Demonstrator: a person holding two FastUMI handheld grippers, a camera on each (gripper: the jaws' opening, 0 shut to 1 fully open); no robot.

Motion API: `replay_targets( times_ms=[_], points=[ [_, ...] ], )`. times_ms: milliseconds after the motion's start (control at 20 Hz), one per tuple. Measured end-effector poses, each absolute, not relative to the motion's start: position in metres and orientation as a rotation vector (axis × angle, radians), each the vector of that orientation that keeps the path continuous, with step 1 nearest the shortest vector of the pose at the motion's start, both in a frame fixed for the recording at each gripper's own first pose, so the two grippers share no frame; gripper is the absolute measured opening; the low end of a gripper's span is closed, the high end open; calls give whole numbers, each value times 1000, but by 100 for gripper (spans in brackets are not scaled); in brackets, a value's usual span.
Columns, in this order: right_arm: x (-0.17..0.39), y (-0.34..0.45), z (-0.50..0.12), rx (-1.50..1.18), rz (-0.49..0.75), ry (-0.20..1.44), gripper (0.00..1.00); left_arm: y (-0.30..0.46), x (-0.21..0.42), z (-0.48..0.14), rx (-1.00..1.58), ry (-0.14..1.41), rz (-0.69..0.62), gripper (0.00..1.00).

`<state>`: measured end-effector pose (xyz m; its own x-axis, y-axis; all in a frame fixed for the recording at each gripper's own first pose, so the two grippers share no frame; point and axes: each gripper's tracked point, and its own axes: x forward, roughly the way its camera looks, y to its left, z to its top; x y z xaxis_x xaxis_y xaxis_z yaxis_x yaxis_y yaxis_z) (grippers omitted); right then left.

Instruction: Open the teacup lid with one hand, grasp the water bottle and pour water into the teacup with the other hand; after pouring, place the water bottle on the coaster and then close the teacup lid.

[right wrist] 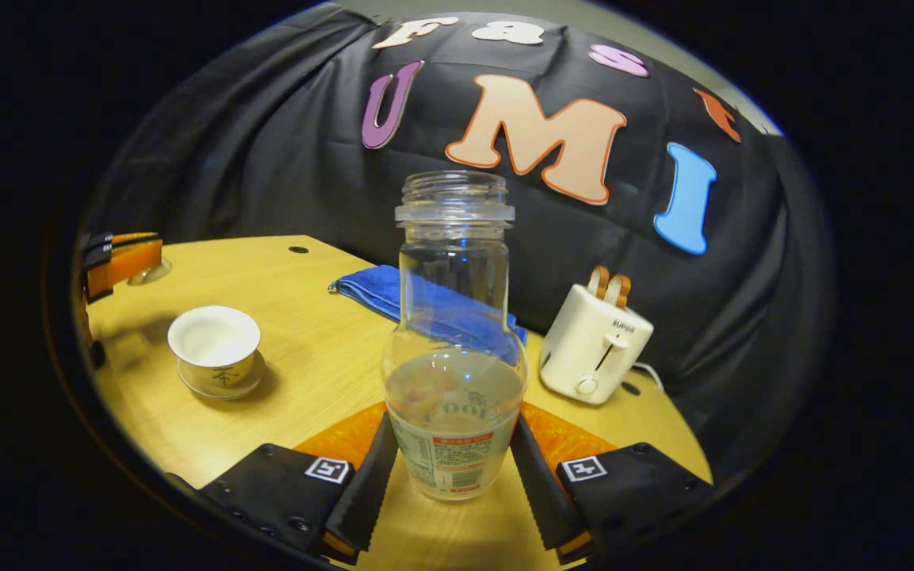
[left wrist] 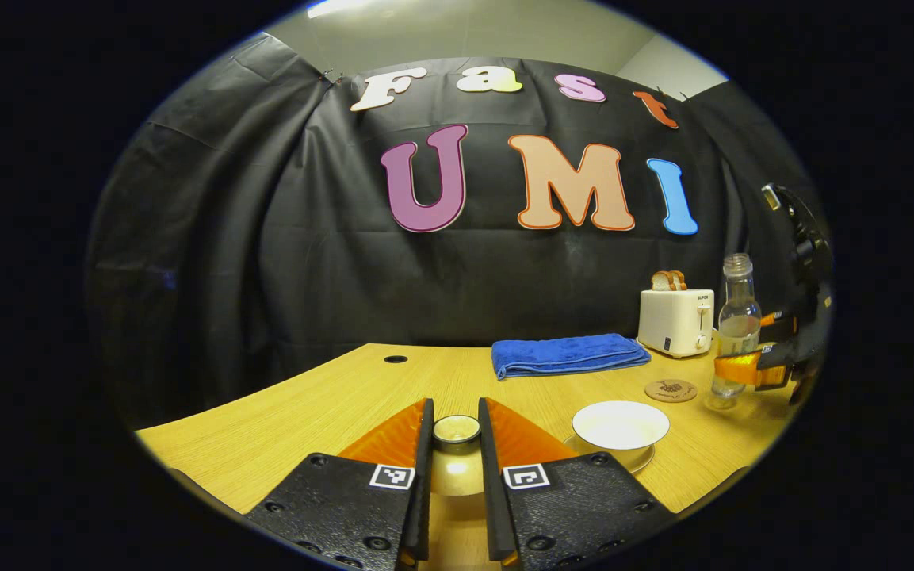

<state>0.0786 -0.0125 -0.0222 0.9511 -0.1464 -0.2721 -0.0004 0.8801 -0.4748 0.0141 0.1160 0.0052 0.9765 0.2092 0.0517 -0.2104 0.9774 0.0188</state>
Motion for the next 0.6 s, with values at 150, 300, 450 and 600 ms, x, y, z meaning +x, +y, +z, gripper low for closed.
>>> replay_targets(
  times_ms=[150, 300, 450, 600],
  points=[
    [84, -9, -7, -650, -76, 290, 80, 116, 14, 5, 24, -49, 212, 26],
    [86, 4, -9, -780, -54, 281, 82, 116, 14, 5, 24, -49, 212, 26],
    [94, 19, -20, -942, -21, 282, 80, 116, 14, 6, 24, -48, 212, 26],
    [98, 35, -34, -1051, 25, 292, 80, 116, 14, 5, 23, -48, 208, 26]
  ],
)
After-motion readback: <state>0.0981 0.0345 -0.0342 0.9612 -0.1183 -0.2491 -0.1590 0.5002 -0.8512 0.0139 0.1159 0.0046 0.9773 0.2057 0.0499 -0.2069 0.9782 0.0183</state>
